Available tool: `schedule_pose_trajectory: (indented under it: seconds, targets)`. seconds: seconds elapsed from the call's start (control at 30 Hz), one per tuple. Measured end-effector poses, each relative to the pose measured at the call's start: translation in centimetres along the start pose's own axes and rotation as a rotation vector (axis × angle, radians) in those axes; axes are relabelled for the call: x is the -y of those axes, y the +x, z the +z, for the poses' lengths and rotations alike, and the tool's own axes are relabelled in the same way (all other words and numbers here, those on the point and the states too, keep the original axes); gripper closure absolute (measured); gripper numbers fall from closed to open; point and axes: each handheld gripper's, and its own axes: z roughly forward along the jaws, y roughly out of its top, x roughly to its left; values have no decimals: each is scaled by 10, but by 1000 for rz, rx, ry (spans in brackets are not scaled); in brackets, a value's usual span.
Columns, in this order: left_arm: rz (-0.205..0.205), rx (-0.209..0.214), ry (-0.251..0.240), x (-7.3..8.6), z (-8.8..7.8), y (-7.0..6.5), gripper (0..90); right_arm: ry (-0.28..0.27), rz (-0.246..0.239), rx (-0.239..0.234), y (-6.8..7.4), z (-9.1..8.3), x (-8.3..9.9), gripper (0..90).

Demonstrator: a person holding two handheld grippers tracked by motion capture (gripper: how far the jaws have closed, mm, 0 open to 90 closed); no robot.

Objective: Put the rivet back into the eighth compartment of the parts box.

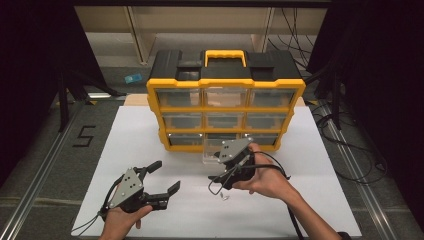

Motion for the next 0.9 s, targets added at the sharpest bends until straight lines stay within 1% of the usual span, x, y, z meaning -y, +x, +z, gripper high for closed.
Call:
schedule_pose_trajectory:
  seconds: [0.07,0.1,0.13,0.17,0.2,0.23,0.27,0.33,0.37,0.4,0.5,0.57,0.6,0.63,0.7,0.73,0.77,0.87,0.9]
  targets:
    - [1,0,2,0,0,0,165,22,-16,-29,6,5,1,315]
    - [-1,1,-1,0,0,0,165,43,-28,-45,12,10,3,316]
    - [-1,1,-1,0,0,0,165,43,-28,-45,12,10,3,316]
    - [-1,2,-2,0,0,0,165,65,-36,-55,17,13,8,316]
    - [-1,2,-2,0,0,0,165,65,-36,-55,17,13,8,316]
    - [0,1,-3,0,-1,0,165,85,-35,-66,21,14,15,316]
    - [0,1,-3,0,-1,0,165,85,-35,-66,21,14,15,316]
    - [0,0,-5,-1,0,0,165,110,-32,-67,23,16,23,316]
    - [8,2,0,0,1,-1,165,131,-26,-71,24,19,29,317]
    - [8,2,0,0,1,-1,165,131,-26,-71,24,19,29,317]
    - [4,4,3,0,1,-1,165,156,-22,-79,26,24,37,329]
    - [-1,2,2,0,0,0,165,185,-22,-86,27,29,45,346]
    - [-1,2,2,0,0,0,165,185,-22,-86,27,29,45,346]
    - [0,1,0,0,0,0,165,213,-18,-89,27,33,50,351]
    - [0,2,-1,0,0,0,165,234,-16,-89,26,37,54,371]
    - [0,3,0,0,0,0,165,234,-16,-89,26,37,54,371]
    - [0,3,2,0,0,-1,165,249,-14,-100,25,39,57,395]
    - [1,3,1,0,1,0,165,255,-10,-102,24,41,59,403]
    - [3,2,3,0,1,0,165,267,19,-105,22,45,62,415]
